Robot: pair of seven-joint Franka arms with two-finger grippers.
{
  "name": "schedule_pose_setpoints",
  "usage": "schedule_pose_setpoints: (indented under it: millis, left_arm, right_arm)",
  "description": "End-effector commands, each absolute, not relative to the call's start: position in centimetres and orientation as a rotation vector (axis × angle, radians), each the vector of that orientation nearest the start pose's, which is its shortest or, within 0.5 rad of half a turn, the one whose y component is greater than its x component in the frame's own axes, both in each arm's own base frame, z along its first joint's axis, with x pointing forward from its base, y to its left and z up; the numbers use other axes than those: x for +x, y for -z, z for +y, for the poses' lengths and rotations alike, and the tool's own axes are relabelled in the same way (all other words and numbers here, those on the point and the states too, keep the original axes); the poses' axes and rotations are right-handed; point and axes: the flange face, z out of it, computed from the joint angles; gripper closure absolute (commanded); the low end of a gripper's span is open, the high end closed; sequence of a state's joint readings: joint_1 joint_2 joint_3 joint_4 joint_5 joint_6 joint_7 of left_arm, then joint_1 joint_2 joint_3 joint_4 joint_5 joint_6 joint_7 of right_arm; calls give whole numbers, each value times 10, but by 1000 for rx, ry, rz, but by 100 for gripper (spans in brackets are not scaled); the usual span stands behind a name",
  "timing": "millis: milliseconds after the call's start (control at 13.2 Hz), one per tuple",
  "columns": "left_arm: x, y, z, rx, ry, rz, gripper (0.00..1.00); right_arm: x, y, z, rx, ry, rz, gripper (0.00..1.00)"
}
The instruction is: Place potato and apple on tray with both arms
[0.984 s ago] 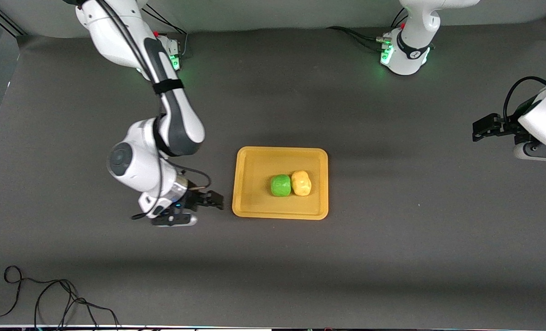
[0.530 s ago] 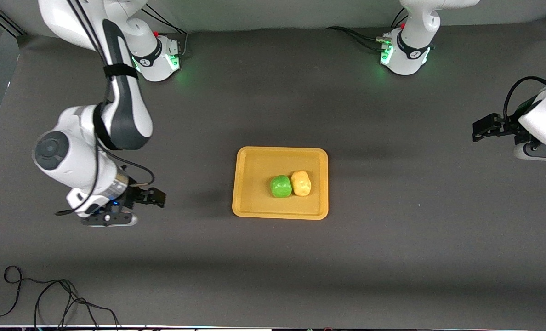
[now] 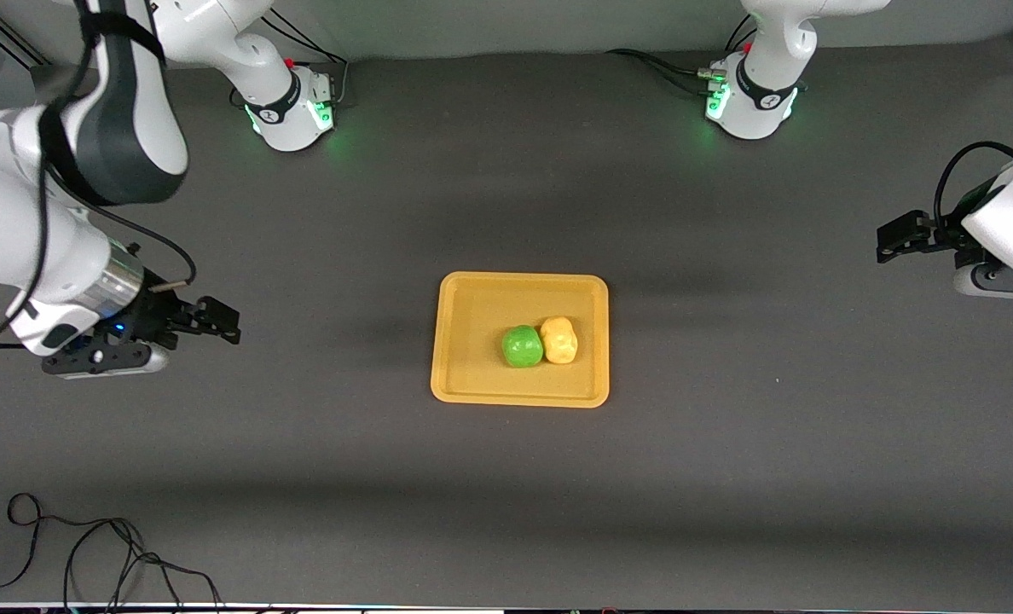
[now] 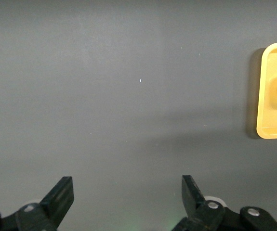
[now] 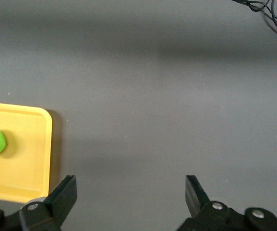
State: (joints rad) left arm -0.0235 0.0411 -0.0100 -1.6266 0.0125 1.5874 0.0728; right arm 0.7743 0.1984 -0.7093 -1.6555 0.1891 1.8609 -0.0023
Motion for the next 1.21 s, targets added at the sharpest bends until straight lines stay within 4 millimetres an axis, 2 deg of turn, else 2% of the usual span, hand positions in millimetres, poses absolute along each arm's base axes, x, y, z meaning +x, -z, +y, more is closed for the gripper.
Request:
schedule_pose_setpoints:
  millis: [0, 76, 151, 378, 530, 832, 1135]
  left_arm:
    - [565, -581, -19, -3124, -101, 179, 0]
    - [565, -581, -20, -3124, -101, 181, 0]
    - [565, -581, -20, -3122, -101, 183, 0]
    - [565, -581, -19, -3121, -101, 184, 0]
    - [565, -581, -19, -3121, -99, 186, 0]
    - [565, -584, -19, -3119, -92, 186, 0]
    - [565, -584, -20, -3119, -92, 188, 0]
  right_arm:
    - [609, -539, 74, -3169, 48, -102, 0]
    - [611, -543, 60, -3181, 34, -94, 0]
    - [609, -549, 61, -3165, 4, -147, 0]
    - [607, -555, 33, -3122, -41, -107, 0]
    - [607, -554, 27, -3111, -50, -96, 0]
    - [607, -556, 32, -3167, -43, -123, 0]
    - [604, -562, 17, -3158, -31, -93, 0]
